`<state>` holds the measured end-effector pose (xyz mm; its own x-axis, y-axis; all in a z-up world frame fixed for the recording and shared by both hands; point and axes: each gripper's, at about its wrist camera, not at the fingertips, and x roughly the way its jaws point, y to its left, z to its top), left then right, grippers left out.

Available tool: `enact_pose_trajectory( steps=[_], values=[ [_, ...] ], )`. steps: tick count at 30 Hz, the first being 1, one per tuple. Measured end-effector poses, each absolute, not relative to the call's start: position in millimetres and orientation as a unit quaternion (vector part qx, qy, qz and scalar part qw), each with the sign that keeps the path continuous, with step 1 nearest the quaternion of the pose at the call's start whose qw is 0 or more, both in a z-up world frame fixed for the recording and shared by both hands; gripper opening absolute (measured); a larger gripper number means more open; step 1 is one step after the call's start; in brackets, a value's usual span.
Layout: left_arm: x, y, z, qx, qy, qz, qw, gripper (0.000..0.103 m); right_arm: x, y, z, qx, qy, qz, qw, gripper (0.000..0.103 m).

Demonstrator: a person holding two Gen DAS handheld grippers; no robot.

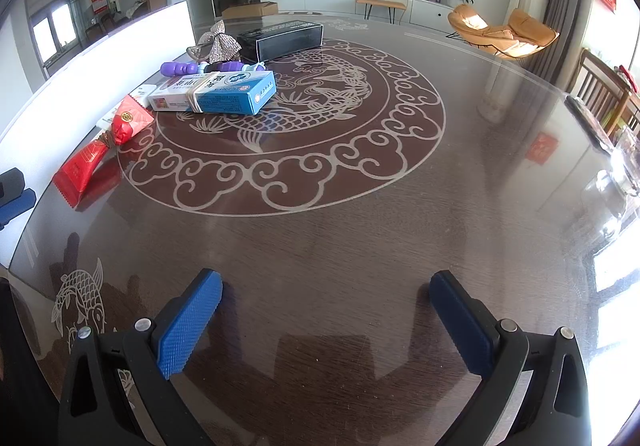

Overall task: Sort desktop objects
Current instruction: 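Reach the left tool down to the red candy-shaped packet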

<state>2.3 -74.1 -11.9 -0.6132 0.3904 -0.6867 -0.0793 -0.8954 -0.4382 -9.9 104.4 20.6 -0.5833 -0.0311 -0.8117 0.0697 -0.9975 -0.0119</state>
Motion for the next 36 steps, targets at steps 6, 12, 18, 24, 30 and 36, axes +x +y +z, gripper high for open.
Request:
enact_pose_trajectory(
  steps=[6, 12, 18, 24, 30, 36],
  values=[
    [-40, -64, -22, -0.437, -0.141, 0.881, 0.115, 0.089, -10, 104, 21, 0.456, 0.021, -0.889, 0.028, 0.103],
    [-66, -43, -36, -0.456, -0.076, 0.88, 0.106, 0.089, -10, 104, 20, 0.456, 0.021, -0.889, 0.028, 0.103],
    [-72, -29, -42, -0.456, -0.026, 0.883, 0.109, 0.098, -10, 104, 21, 0.456, 0.021, -0.889, 0.028, 0.103],
    [-70, -22, -45, -0.456, 0.004, 0.883, 0.108, 0.102, -10, 104, 21, 0.456, 0.021, -0.889, 0.028, 0.103],
    [-71, -18, -47, -0.458, 0.016, 0.882, 0.109, 0.103, -10, 104, 21, 0.456, 0.021, -0.889, 0.028, 0.103],
    [-73, -11, -50, -0.462, 0.047, 0.88, 0.098, 0.103, -10, 104, 21, 0.456, 0.021, -0.89, 0.028, 0.103]
  ],
)
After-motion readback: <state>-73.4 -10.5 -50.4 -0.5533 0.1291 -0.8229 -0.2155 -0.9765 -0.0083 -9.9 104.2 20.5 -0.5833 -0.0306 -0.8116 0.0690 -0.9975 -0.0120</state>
